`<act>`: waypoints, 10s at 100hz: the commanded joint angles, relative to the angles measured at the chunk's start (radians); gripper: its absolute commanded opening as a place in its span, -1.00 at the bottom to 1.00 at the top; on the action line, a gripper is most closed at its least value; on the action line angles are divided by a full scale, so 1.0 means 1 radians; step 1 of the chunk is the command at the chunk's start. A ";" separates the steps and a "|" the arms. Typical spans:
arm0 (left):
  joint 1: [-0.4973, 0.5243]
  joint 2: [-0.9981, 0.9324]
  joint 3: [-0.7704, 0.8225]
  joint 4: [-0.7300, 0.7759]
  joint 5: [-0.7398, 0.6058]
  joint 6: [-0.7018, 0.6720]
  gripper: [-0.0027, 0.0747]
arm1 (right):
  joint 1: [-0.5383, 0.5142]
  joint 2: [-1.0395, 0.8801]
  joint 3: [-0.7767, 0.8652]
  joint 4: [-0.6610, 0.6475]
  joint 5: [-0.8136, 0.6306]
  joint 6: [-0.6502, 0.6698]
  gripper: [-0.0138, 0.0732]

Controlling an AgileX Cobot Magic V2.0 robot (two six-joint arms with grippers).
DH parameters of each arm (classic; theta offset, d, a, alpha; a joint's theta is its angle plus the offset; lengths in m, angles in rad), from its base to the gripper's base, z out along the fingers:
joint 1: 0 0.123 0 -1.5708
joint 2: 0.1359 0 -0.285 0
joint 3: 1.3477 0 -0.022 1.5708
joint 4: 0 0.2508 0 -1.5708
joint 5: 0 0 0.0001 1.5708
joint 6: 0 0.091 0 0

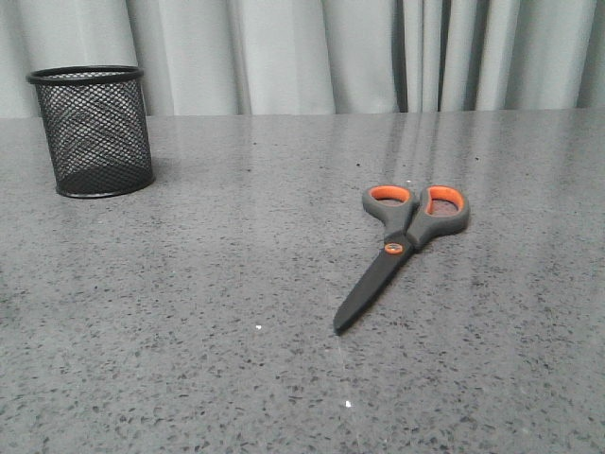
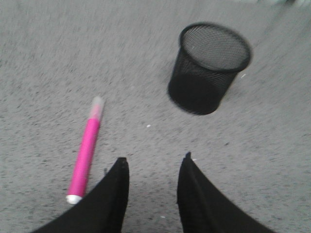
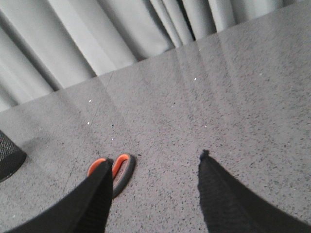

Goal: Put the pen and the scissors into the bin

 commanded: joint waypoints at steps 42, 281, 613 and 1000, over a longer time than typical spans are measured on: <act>-0.009 0.643 -0.454 0.140 0.269 -0.072 -0.24 | 0.068 0.025 -0.040 0.000 -0.067 -0.016 0.17; -0.151 0.769 -0.364 -1.271 -0.446 1.275 -0.98 | 0.068 0.025 -0.040 0.002 -0.068 -0.016 0.17; -0.536 -0.004 -0.210 -1.142 -0.483 1.273 -0.12 | 0.554 1.230 -0.785 -0.395 0.456 0.792 0.26; -0.534 -0.413 0.003 -1.113 -0.826 1.273 -0.98 | 0.530 1.763 -1.351 -1.098 -0.913 0.657 -0.84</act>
